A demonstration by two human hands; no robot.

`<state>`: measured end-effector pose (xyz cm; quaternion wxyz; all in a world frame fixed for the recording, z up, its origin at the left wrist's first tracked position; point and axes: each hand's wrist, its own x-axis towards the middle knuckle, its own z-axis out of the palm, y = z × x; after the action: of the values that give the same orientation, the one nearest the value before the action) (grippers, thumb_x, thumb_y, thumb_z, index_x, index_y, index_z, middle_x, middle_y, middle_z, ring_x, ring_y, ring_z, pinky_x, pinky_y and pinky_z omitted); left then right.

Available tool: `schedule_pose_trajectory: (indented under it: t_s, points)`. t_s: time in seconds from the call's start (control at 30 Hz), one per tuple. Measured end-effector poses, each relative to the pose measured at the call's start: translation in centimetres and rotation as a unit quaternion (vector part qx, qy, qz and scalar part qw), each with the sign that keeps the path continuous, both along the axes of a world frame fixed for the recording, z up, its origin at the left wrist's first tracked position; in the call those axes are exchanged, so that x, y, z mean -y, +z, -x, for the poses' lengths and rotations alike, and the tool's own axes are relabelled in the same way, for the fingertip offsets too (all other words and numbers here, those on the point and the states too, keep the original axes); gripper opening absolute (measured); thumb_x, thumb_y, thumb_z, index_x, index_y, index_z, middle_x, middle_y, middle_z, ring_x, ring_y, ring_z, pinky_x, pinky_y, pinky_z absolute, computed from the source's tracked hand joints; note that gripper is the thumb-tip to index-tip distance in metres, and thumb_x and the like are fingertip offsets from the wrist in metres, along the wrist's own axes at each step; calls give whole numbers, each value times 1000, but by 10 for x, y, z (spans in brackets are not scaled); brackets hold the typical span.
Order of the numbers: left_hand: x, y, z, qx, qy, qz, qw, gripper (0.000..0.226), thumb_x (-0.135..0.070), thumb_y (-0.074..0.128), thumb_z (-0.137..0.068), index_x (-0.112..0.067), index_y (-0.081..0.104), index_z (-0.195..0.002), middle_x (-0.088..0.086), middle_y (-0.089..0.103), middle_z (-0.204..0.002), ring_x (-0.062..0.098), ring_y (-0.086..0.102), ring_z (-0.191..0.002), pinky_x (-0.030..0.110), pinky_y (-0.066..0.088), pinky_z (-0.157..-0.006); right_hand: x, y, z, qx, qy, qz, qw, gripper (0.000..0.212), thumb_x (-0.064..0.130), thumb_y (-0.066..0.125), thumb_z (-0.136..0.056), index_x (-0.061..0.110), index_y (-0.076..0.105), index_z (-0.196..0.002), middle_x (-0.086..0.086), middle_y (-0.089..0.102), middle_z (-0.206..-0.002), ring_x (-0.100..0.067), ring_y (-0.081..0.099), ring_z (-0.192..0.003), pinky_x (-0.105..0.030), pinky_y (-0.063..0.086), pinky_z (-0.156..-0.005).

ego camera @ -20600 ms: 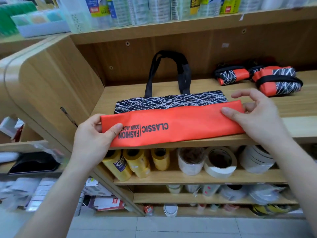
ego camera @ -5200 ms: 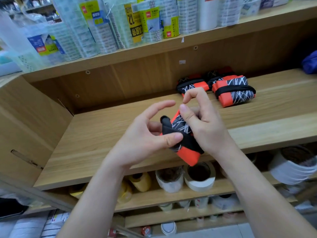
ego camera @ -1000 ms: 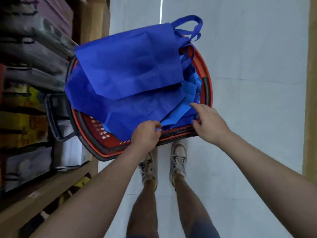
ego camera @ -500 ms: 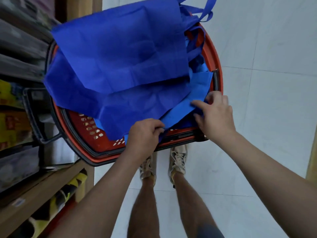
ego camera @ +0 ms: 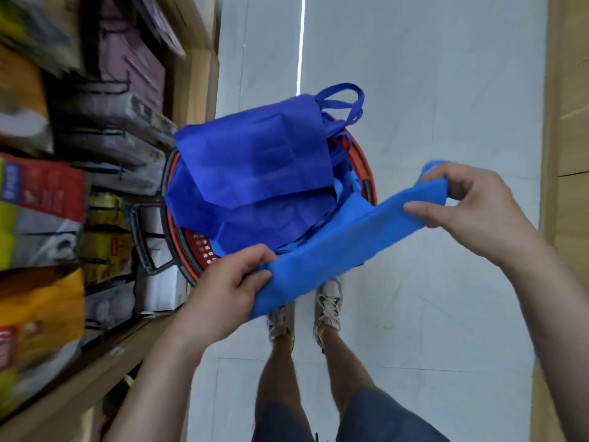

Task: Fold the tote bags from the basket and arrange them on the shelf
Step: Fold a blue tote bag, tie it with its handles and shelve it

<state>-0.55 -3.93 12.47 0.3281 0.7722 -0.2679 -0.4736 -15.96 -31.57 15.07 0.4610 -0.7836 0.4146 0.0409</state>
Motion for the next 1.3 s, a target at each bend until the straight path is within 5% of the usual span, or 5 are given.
schedule_pose_trajectory:
  t_s: [0.4,0.57,0.83,1.17,1.3]
  points:
    - [2,188,32,136,79,115,981,31,-34,66,-81,-40,57,-111,-16,67,-87,6,64,-83,31,52,-75,-97,201,-56,198,105,76,972,15,32,69,-80,22,68,-91,9,57,-89,-6,57,-83,-22,48,-74]
    - [21,221,85,320,192,132,918,7,-19,50,-85,-24,50,-89,0,52,-74,29,54,-68,36,35,-56,-120,246,-50,103,97,-8,990,104,79,61,-69,24,30,-151,6,37,-152,-11,38,-139,-38,34,-114]
    - [32,272,140,249,114,145,951,49,-49,39,-88,-15,53,-121,-2,49,-107,20,53,-99,40,47,-86,-109,274,-37,136,273,79,949,34,24,63,-91,24,60,-125,5,68,-110,-16,60,-106,-34,45,-96]
    - [-95,314,155,484,308,-53,818,76,-39,75,-77,-25,41,-143,3,49,-136,19,43,-124,29,32,-103,-123,326,-73,147,533,-261,791,29,11,67,-88,4,62,-116,-8,70,-100,-14,66,-91,-26,54,-79]
    - [-142,333,181,404,366,-99,832,29,-37,66,-87,-32,60,-115,-9,69,-104,19,62,-101,40,48,-83,-179,334,-80,130,583,-298,744,31,14,69,-85,14,64,-116,3,72,-102,-11,67,-94,-22,54,-77]
